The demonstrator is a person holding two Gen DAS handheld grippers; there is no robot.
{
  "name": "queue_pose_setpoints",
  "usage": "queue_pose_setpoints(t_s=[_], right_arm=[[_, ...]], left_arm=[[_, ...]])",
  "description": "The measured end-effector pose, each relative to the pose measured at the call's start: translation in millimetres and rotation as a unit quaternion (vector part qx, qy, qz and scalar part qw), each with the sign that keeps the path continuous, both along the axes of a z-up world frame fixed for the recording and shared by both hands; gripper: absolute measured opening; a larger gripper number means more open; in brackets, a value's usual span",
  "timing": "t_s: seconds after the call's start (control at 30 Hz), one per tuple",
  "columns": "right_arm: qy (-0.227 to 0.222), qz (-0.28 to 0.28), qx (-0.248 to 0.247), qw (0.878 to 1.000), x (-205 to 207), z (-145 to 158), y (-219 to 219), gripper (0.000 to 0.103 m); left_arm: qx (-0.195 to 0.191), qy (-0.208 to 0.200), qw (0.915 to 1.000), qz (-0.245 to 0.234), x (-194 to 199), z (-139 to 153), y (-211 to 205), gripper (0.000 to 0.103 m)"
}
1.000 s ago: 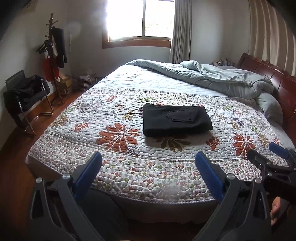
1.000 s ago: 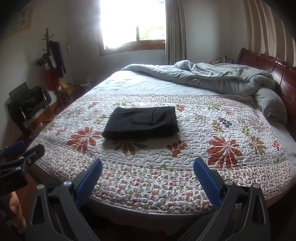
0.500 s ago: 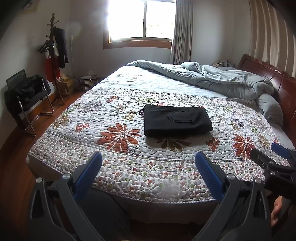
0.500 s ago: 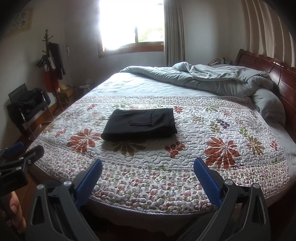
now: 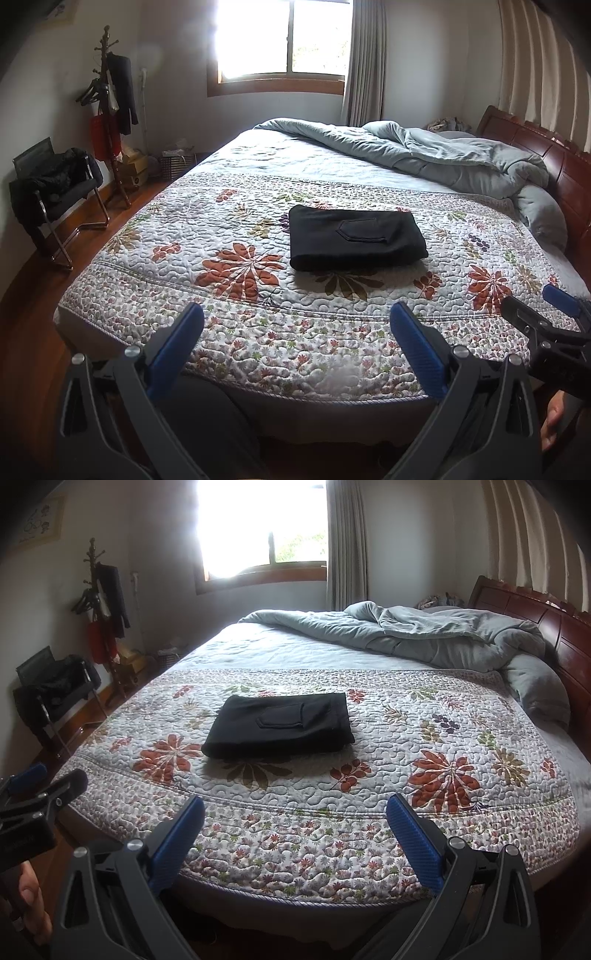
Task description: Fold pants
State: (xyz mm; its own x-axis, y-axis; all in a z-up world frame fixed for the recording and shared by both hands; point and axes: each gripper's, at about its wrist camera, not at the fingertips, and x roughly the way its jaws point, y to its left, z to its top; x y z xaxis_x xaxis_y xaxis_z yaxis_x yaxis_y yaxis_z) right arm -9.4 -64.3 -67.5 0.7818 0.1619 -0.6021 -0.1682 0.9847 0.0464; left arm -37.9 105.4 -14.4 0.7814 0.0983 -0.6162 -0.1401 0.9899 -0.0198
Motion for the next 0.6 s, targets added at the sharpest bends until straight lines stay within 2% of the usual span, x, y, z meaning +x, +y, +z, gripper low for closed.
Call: queue_pose_setpoints(t_s=[0.6], right_arm=[[0.003,-0.003,0.001,1.0,-1.5,-1.9,-1.4,0.099]], left_arm=[[-0.004,0.008,0.9999,0.008,0.1,-1.2,3.6,0.1]])
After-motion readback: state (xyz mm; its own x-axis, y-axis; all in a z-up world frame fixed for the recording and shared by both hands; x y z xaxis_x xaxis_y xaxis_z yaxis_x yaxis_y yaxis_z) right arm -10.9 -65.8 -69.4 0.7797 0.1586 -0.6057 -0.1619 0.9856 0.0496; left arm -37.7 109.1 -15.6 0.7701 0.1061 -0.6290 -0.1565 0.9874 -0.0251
